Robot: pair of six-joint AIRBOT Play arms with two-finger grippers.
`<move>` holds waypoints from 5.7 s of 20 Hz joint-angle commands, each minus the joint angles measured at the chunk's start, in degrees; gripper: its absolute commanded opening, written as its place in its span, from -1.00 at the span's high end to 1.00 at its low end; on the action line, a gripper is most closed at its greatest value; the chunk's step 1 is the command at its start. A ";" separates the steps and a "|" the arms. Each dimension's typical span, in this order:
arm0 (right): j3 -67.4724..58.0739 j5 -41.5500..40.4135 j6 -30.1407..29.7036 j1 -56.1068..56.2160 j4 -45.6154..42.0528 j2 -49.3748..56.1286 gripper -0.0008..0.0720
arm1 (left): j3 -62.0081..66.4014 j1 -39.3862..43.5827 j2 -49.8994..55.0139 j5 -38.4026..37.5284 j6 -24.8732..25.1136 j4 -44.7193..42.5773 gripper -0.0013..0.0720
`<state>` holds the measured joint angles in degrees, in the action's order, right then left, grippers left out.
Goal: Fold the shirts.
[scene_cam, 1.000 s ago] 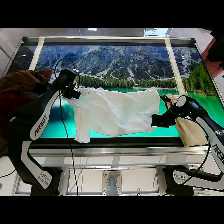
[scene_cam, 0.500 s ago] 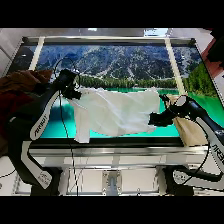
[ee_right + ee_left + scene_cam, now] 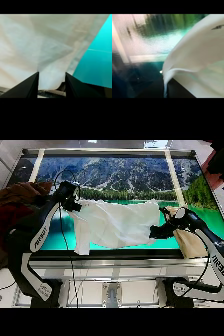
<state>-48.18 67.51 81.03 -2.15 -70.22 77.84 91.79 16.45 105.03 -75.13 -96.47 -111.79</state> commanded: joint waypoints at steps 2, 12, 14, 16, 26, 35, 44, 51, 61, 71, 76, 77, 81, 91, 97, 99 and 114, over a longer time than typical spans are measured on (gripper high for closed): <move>0.00 -0.68 1.40 0.00 -5.99 0.07 -0.03 | 0.00 -0.02 -0.04 0.00 0.28 1.01 0.92; 0.02 -2.71 -1.11 0.04 5.95 4.68 0.32 | 0.00 -0.02 -0.04 -0.22 0.33 2.29 0.92; -0.09 -2.54 -4.79 0.00 8.83 4.74 0.88 | 0.00 -0.04 -0.04 -0.22 0.52 2.25 0.92; -1.27 -0.42 -6.19 -0.02 8.85 4.68 0.88 | 0.02 -0.04 -0.07 -0.20 1.70 2.19 0.92; -26.32 12.74 -3.82 -3.32 -4.37 -15.91 0.88 | 10.47 -0.04 -22.99 -4.74 4.09 -8.02 0.92; -43.12 3.91 -2.84 -9.53 -2.95 -32.11 0.89 | 12.90 0.09 -46.58 -3.65 8.48 14.80 0.92; -35.91 -1.20 -2.25 -9.53 4.68 -5.55 0.89 | -1.68 -1.31 -26.27 3.93 4.55 -0.44 0.93; -34.12 -20.06 1.95 -6.71 6.69 14.62 0.88 | -1.62 -5.68 -9.05 35.50 -13.79 -0.28 0.92; -37.33 -18.32 1.99 -5.92 -4.04 12.92 -0.12 | 12.17 -5.92 -12.55 16.96 -1.75 -6.29 -0.78; -37.31 -3.52 0.02 -9.44 -3.63 11.43 -0.12 | -0.66 -15.98 -4.46 22.86 0.17 34.62 0.11; -37.31 -3.48 -3.08 -9.44 -0.70 11.43 -0.12 | -0.68 -20.81 -0.11 23.69 0.79 49.68 -0.63; -37.31 -3.56 -3.08 -9.44 -0.35 11.43 -0.12 | -0.68 -21.05 0.39 23.54 1.51 51.15 -0.62; -37.31 -3.56 -3.06 -9.42 1.05 11.43 -0.12 | -0.66 -21.05 1.99 24.35 6.97 60.50 -0.61; -36.76 -0.31 2.38 -9.49 -2.25 11.52 -0.13 | 7.80 -21.05 3.41 18.78 9.75 65.40 0.92; -23.50 -4.20 6.19 -10.36 10.29 11.93 -0.14 | 12.48 -21.05 3.41 15.13 10.99 65.37 0.92; -19.08 -9.68 5.25 -10.36 16.98 13.00 -0.14 | 12.48 -21.05 3.41 14.49 11.04 65.33 0.92; -16.92 -15.13 -6.73 -11.06 33.31 15.80 -0.14 | 12.48 -21.05 3.41 10.69 13.88 65.24 0.92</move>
<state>-65.14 48.60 75.77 -12.75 -37.47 94.32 104.20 -4.56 108.42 -62.89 -83.48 -46.50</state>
